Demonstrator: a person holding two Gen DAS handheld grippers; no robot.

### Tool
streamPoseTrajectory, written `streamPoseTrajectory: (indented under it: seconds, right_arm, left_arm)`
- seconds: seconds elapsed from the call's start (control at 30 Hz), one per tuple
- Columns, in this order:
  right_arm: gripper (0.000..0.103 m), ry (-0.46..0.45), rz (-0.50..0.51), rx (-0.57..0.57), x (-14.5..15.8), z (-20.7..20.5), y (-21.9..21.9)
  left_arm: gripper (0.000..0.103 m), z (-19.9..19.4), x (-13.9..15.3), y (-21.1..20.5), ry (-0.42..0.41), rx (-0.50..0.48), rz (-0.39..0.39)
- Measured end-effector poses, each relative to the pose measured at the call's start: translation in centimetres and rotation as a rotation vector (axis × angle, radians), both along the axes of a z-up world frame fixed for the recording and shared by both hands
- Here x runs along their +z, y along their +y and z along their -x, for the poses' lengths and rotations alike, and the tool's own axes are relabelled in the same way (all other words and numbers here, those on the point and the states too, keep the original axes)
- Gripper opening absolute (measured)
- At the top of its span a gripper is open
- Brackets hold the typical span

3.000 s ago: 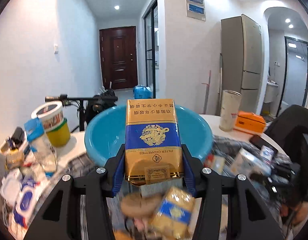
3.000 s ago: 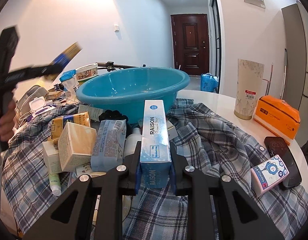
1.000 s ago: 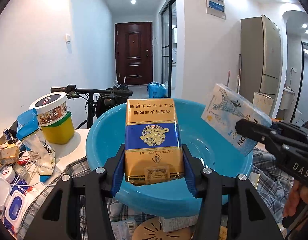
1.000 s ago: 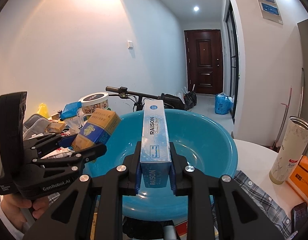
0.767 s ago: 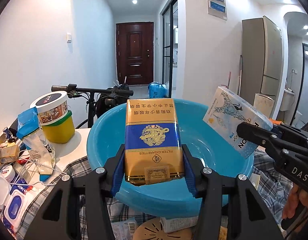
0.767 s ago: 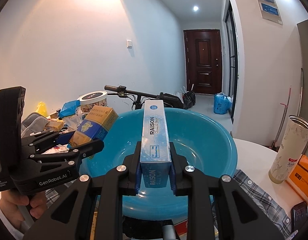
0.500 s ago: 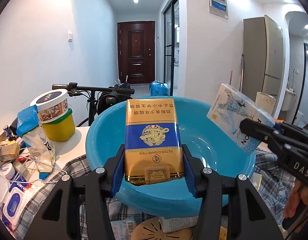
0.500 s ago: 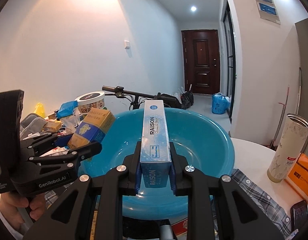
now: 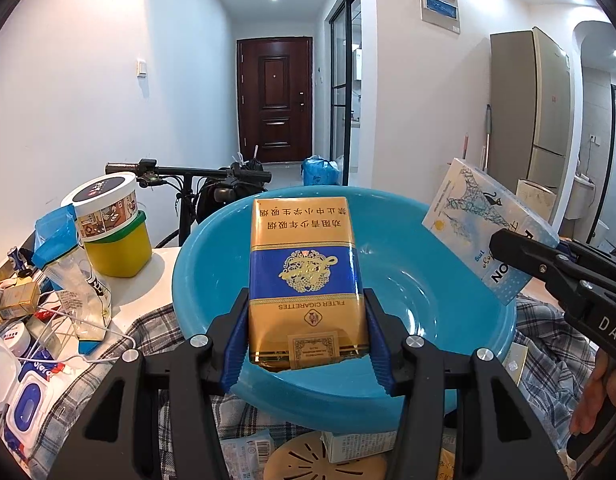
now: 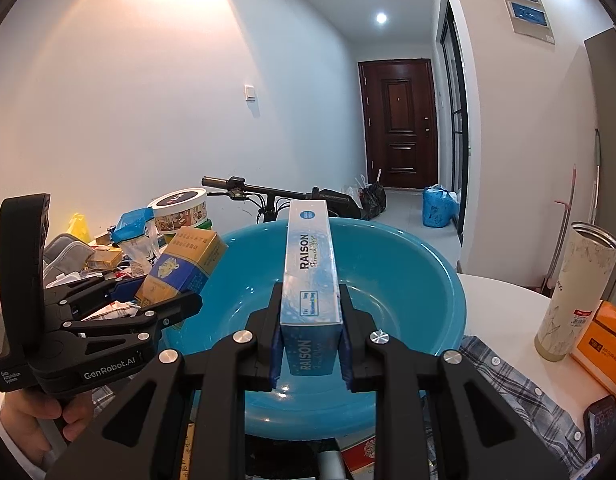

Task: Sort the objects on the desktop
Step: 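Hold the gold-blue box above the basin with the left gripper while the right holds the RAISON box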

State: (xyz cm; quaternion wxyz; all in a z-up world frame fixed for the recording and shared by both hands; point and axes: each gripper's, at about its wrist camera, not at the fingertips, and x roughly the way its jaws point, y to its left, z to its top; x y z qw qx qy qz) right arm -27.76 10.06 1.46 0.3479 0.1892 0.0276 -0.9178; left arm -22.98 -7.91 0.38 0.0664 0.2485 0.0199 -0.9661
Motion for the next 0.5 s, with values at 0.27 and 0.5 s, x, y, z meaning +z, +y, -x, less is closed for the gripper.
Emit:
streamPoseTrajectory:
  seconds: [0.27, 0.5]
  right_arm:
    - [0.021, 0.002, 0.0, -0.001, -0.07, -0.16, 0.08]
    - [0.021, 0.001, 0.0, -0.001, -0.02, -0.12, 0.09]
  left_arm:
    - [0.054, 0.05, 0.03, -0.05, -0.001, -0.002, -0.001]
    - [0.054, -0.04, 0.14, -0.04, 0.005, 0.001, -0.003]
